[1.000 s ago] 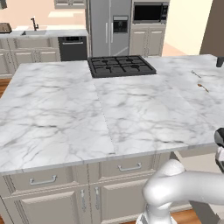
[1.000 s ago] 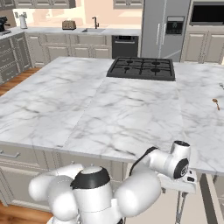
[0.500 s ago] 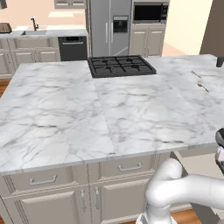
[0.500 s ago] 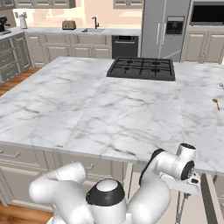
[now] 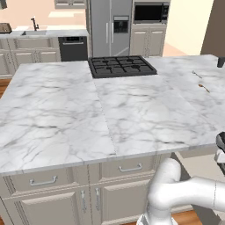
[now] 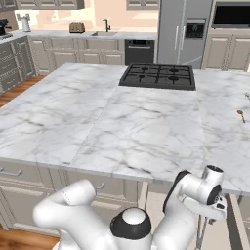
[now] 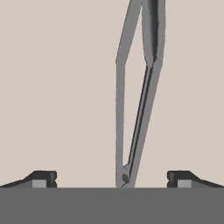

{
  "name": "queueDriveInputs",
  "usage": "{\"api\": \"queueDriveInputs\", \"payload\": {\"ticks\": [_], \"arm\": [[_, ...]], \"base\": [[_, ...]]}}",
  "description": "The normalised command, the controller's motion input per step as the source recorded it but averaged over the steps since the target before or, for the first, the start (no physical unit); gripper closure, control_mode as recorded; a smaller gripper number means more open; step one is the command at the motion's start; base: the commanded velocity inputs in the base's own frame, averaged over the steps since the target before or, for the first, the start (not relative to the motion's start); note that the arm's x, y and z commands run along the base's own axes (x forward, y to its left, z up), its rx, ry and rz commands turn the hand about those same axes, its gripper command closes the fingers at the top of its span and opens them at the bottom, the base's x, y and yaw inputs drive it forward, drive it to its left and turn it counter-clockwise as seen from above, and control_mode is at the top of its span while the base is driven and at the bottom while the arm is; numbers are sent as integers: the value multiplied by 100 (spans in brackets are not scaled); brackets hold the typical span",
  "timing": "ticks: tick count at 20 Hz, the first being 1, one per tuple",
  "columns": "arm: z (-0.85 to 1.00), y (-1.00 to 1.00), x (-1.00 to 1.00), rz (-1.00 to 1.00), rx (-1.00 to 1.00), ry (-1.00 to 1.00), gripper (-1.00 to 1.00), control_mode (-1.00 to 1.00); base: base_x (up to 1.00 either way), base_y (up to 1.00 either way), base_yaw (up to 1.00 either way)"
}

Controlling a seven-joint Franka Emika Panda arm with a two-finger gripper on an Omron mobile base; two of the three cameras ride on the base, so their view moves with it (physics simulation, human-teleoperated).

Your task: Take the tongs from the drawer on the right and place them on the dining counter next to the tray containing the kebab skewer.

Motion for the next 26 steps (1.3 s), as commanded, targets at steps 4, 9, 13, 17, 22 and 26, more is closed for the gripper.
{"api": "queueDriveInputs", "payload": {"ticks": [4,9,13,17,22,26], "arm": [[-23,-31,22,-10,0,-2,-100,-100],[-19,-28,28,-14,0,-1,-100,-100],[-28,-19,27,-10,0,0,-100,-100],[-44,-4,13,-4,0,1,-100,-100],[-46,-6,12,0,0,6,-100,-100],[-38,-2,9,0,0,7,-100,-100]], "base": [[0,0,0],[0,0,0],[0,0,0],[0,0,0],[0,0,0],[0,0,0]]}}
